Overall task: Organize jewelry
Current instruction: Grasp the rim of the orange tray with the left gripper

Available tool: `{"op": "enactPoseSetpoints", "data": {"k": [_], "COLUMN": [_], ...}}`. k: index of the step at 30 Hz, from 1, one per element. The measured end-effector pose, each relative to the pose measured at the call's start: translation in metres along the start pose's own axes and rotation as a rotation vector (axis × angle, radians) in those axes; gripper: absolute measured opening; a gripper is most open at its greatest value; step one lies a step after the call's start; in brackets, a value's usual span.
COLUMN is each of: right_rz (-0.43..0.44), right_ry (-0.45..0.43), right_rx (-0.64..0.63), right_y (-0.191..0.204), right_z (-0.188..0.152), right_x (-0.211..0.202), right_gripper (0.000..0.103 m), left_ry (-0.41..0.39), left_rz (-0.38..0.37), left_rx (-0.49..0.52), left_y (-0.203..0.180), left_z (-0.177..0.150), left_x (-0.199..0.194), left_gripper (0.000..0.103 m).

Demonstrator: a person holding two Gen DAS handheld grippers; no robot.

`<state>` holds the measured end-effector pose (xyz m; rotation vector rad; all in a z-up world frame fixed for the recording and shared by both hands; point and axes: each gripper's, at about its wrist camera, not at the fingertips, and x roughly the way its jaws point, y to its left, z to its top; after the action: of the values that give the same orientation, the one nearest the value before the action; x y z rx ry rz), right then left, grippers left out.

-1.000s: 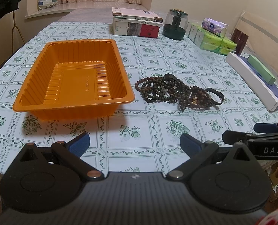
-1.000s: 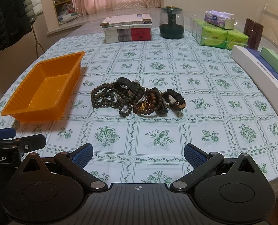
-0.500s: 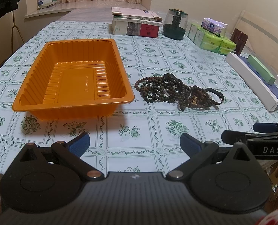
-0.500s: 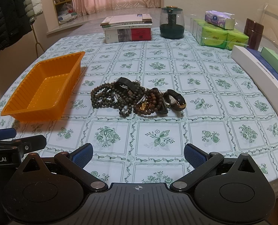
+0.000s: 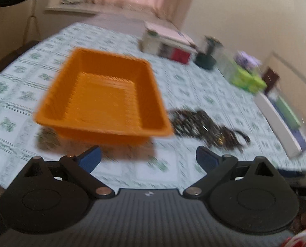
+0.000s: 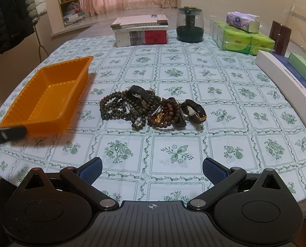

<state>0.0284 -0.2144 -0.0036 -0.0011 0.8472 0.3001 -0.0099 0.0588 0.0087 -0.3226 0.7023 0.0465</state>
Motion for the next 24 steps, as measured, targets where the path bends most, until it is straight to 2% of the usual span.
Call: {"op": "enactPoseSetpoints", "data": {"k": [5,10,17,21,22,24], "right_rz": [0.005,0.000,-0.028,-0.044,-0.045,-0.042], "right_ry": [0.008,0.029,0.077,0.092,0.093,0.099], "right_rx": [-0.020,-0.037,-0.052,-0.057,-0.056,-0.054], "right_y": [0.008,0.016,0.021,0.025,0.026,0.030], "right_z": [0.003,0.004,0.003,0.005,0.006,0.007], "right_x": [0.006,0.015,0.031,0.037,0.039,0.043], "right_gripper": [0.103,0.103,0.103,0.103,0.103,0.103], "left_ry": [-0.114,-0.136,-0.087,-0.069,-0.069,-0.063], "left_rz": [0.107,0.190,0.129,0.077,0.067,0.050], "left_rx": [-0.035,-0.073,-0.128,-0.189,-0.198,-0.209], "left_y": [0.046,0.090,0.134,0.148,0.150,0.153], "left_z": [0.020,0.033,0.027,0.024,0.024,0.025], "left_x": [-0.003,0.012,0.039,0.051,0.053,0.055], "left_gripper": [0.091,0.075,0.052,0.044,0.037,0.034]}}
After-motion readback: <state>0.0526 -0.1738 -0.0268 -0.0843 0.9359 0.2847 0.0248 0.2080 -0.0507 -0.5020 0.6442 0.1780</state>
